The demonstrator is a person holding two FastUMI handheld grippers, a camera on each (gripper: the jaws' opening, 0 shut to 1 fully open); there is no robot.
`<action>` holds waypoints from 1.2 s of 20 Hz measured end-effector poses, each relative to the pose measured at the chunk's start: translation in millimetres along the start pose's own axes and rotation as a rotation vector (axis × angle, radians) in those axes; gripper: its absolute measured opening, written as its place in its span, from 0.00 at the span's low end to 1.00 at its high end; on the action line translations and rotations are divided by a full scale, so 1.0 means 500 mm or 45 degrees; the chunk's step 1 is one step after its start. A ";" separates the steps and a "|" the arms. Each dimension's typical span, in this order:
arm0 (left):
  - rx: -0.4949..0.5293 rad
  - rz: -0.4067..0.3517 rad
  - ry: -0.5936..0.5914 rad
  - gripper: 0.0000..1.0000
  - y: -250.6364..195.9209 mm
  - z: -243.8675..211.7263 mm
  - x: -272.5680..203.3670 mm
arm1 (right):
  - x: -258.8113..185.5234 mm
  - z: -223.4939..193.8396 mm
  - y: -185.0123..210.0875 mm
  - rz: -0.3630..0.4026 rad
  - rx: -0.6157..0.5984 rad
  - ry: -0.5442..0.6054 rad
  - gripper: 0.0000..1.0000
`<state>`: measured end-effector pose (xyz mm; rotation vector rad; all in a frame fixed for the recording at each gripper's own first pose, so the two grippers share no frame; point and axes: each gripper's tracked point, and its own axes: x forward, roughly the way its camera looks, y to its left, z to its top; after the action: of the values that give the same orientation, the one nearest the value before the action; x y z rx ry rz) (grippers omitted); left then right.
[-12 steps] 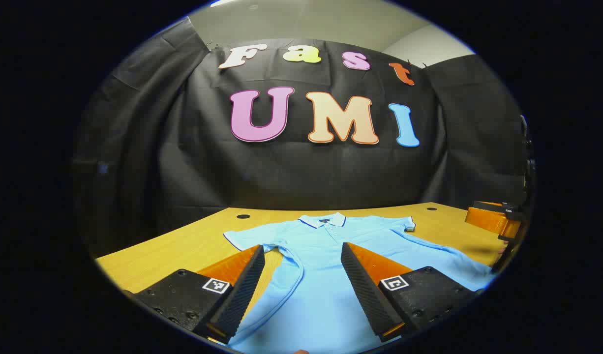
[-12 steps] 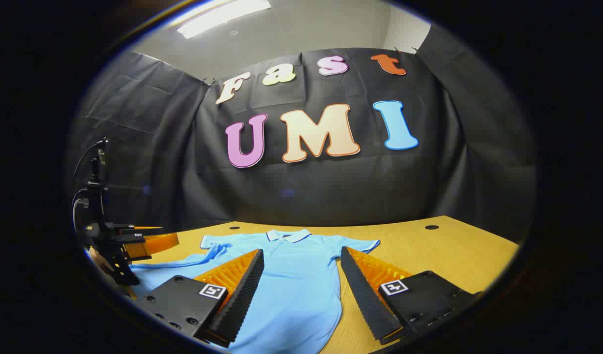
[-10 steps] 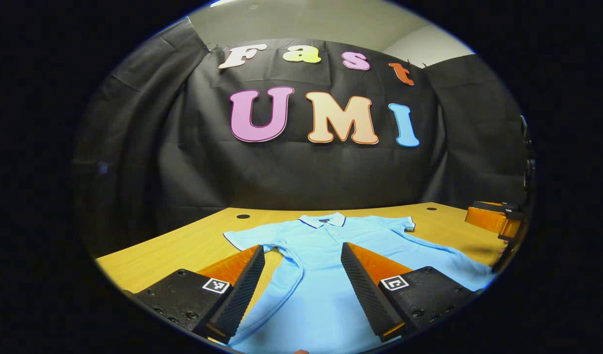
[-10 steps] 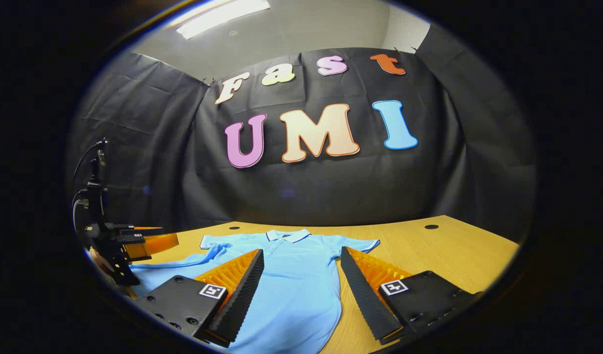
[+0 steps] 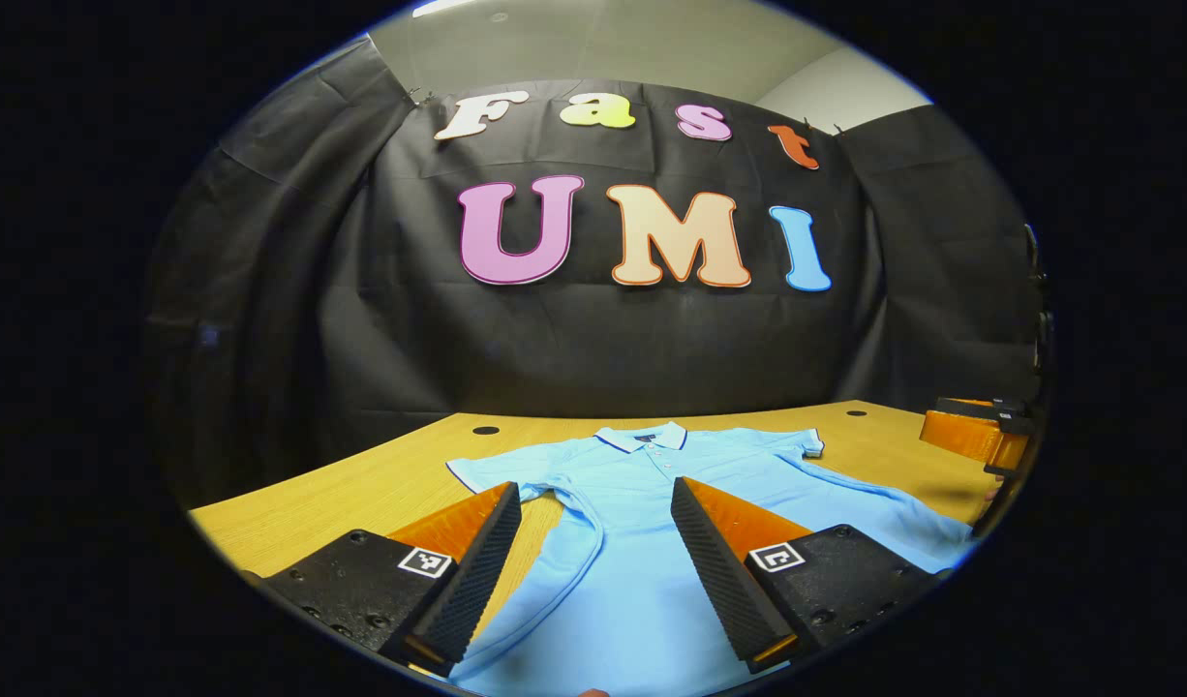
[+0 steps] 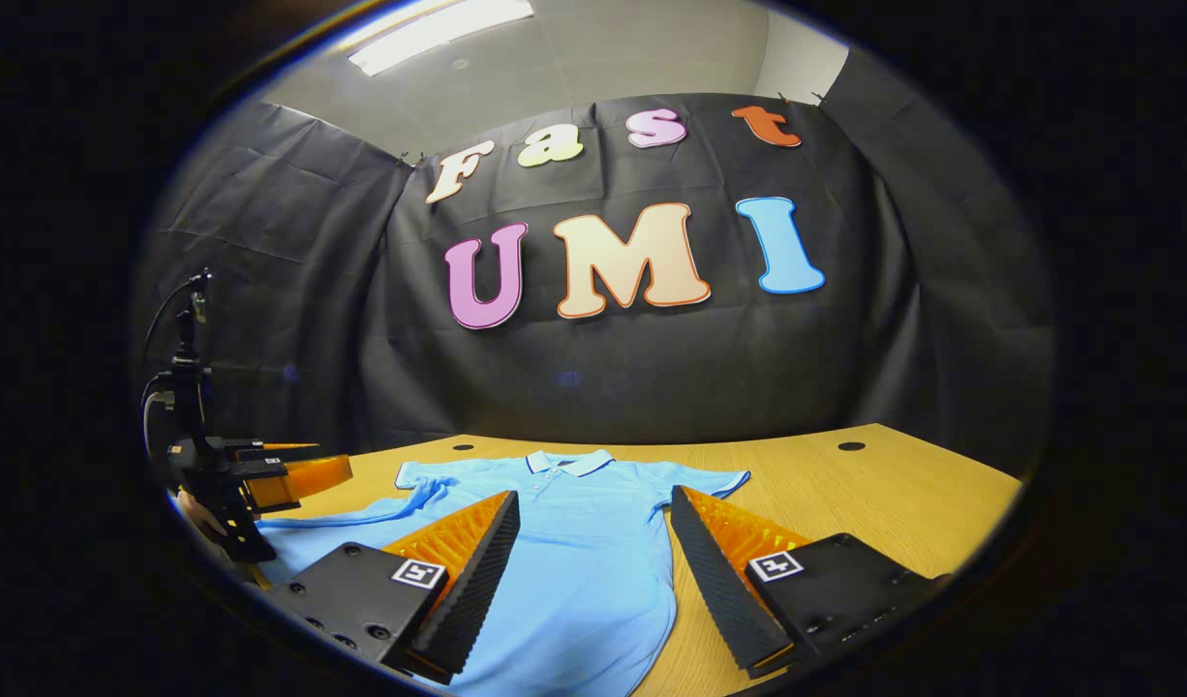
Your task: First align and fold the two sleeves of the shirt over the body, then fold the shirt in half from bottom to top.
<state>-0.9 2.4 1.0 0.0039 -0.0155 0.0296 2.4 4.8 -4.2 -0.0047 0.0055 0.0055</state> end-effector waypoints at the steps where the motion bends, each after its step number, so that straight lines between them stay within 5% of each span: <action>1: -0.001 0.006 -0.004 0.95 0.000 0.002 0.000 | 0.000 -0.001 0.000 0.000 -0.001 0.003 0.98; 13: 0.007 0.007 -0.015 0.95 0.000 -0.001 0.001 | 0.048 0.003 -0.029 -0.011 -0.039 0.126 0.97; 24: 0.008 -0.006 -0.008 0.95 -0.002 -0.003 0.001 | 0.289 0.049 -0.179 -0.130 -0.063 0.391 0.97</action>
<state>-0.5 1.3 -0.6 0.0103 -0.0218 0.0251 147.5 -83.7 20.1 -0.0556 0.3123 -0.0975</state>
